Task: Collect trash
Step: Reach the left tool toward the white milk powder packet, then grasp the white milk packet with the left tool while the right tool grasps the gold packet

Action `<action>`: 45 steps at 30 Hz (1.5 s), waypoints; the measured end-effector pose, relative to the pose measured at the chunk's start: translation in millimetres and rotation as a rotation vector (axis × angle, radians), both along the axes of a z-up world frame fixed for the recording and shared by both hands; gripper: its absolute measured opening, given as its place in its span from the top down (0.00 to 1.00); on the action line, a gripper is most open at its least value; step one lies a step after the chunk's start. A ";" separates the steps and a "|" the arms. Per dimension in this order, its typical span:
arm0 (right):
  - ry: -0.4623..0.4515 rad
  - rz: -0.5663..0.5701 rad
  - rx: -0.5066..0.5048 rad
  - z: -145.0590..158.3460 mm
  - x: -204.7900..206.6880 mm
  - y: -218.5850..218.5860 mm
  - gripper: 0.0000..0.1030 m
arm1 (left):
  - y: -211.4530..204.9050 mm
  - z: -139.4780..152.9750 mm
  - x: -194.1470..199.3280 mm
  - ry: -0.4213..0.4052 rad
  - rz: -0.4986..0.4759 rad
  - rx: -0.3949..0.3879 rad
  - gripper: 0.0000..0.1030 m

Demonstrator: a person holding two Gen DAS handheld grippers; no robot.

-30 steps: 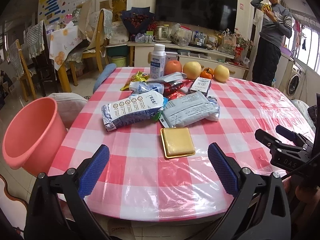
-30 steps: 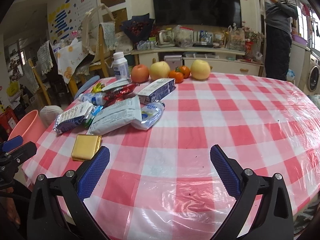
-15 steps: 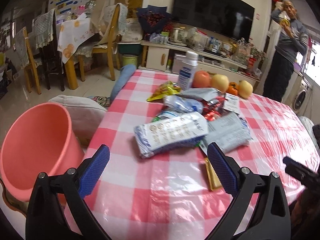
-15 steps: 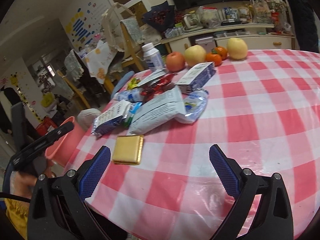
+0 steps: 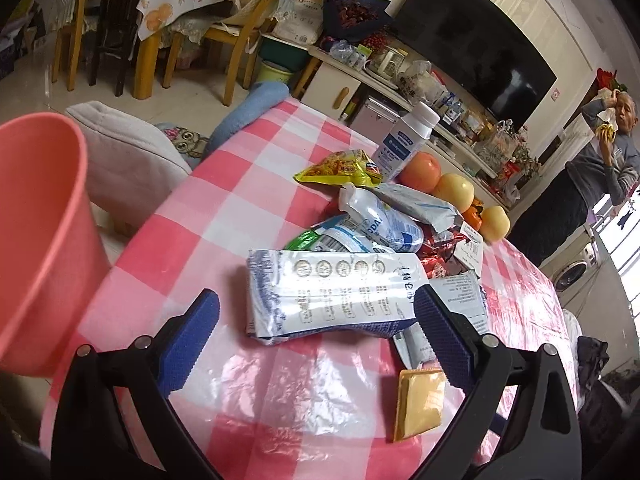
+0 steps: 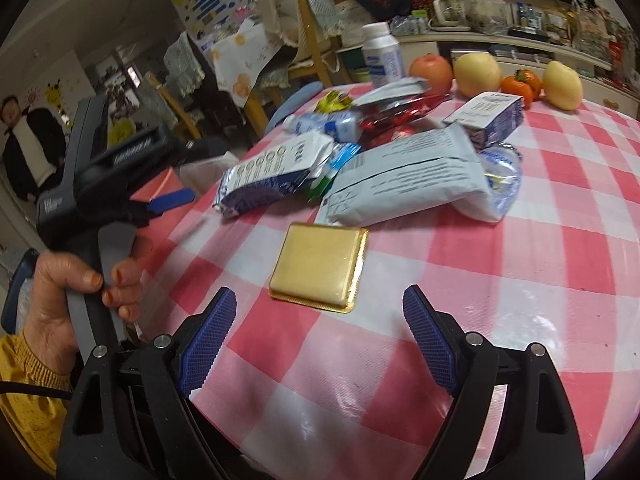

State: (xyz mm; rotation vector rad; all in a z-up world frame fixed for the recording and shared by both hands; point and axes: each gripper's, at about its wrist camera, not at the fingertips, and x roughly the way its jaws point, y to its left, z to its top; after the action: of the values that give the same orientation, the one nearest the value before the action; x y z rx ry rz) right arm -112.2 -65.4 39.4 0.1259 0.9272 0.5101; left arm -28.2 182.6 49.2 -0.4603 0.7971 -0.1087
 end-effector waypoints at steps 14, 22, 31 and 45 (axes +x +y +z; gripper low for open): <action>0.022 -0.028 -0.071 -10.3 10.7 -1.3 0.17 | -53.2 -7.5 0.7 0.048 -0.343 -0.115 0.05; 0.024 -0.003 -0.057 -12.0 9.3 6.6 0.17 | -60.7 27.3 -14.1 -0.104 -0.413 0.157 0.05; 0.035 0.028 -0.039 -17.2 16.9 24.8 0.26 | -67.0 18.0 8.4 -0.134 -0.502 0.438 0.05; -0.040 0.069 -0.218 -21.1 21.3 45.5 0.37 | -85.5 -5.0 28.7 -0.078 -0.564 0.489 0.05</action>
State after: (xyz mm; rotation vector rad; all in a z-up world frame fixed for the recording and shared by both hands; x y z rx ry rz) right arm -90.8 -19.9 18.3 -0.1133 0.9438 0.4704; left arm 0.5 97.1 44.2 0.2388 0.8261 -0.4409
